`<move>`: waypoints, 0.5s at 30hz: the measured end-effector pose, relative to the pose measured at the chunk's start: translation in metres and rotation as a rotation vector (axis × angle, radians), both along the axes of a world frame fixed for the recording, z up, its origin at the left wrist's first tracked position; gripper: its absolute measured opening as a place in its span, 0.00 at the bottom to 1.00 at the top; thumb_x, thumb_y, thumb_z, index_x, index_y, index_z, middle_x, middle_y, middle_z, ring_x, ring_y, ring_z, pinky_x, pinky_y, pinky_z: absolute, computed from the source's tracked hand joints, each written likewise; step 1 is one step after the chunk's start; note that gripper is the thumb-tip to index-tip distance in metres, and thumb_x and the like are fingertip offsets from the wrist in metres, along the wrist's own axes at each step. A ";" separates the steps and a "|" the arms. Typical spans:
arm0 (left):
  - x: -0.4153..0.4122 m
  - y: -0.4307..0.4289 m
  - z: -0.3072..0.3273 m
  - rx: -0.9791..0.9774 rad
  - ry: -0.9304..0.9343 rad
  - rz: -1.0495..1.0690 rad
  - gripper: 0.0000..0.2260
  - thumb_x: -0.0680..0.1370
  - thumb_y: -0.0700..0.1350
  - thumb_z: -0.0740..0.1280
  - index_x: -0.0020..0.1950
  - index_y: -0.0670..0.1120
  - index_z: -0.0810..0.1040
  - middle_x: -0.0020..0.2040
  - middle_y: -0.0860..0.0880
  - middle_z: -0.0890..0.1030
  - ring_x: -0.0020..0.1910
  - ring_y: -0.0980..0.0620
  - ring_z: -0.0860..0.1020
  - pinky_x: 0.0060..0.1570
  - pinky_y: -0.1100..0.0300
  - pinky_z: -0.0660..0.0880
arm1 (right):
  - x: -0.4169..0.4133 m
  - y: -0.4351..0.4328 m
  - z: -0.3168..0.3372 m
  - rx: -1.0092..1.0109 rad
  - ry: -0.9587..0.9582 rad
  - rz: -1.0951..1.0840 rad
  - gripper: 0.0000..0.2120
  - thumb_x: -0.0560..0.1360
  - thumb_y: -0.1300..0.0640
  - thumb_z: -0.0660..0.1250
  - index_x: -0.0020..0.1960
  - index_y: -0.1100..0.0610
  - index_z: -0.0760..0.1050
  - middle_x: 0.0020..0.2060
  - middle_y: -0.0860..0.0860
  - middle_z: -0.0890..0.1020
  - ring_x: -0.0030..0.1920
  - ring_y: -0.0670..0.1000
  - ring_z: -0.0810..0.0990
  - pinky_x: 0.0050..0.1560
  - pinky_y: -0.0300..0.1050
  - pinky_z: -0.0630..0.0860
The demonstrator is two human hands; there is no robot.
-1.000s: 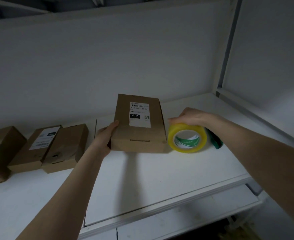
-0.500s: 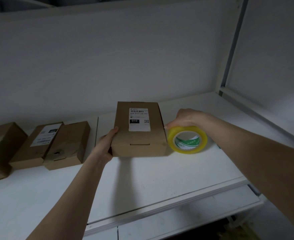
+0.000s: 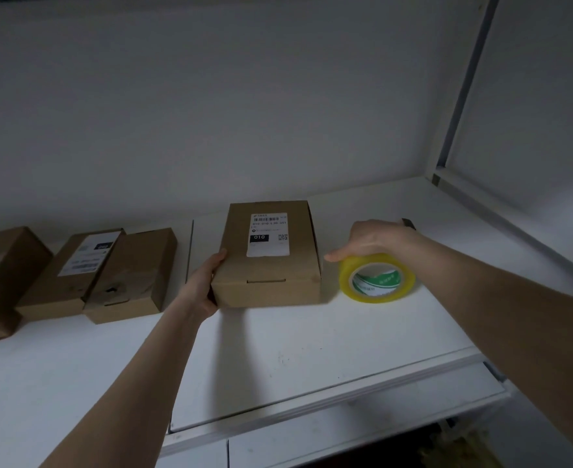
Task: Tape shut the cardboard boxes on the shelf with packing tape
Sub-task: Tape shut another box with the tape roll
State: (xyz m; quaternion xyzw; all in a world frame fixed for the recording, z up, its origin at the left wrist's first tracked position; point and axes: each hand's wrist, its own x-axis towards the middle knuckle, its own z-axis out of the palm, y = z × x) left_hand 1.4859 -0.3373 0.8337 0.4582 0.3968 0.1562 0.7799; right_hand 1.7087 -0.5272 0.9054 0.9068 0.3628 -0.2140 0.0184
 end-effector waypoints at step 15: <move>0.020 -0.047 0.002 1.650 0.492 -0.187 0.34 0.72 0.64 0.65 0.72 0.47 0.67 0.70 0.44 0.69 0.67 0.43 0.69 0.63 0.50 0.68 | -0.008 0.015 -0.010 -0.055 -0.098 0.010 0.28 0.66 0.26 0.66 0.41 0.52 0.71 0.44 0.51 0.78 0.48 0.54 0.78 0.45 0.45 0.72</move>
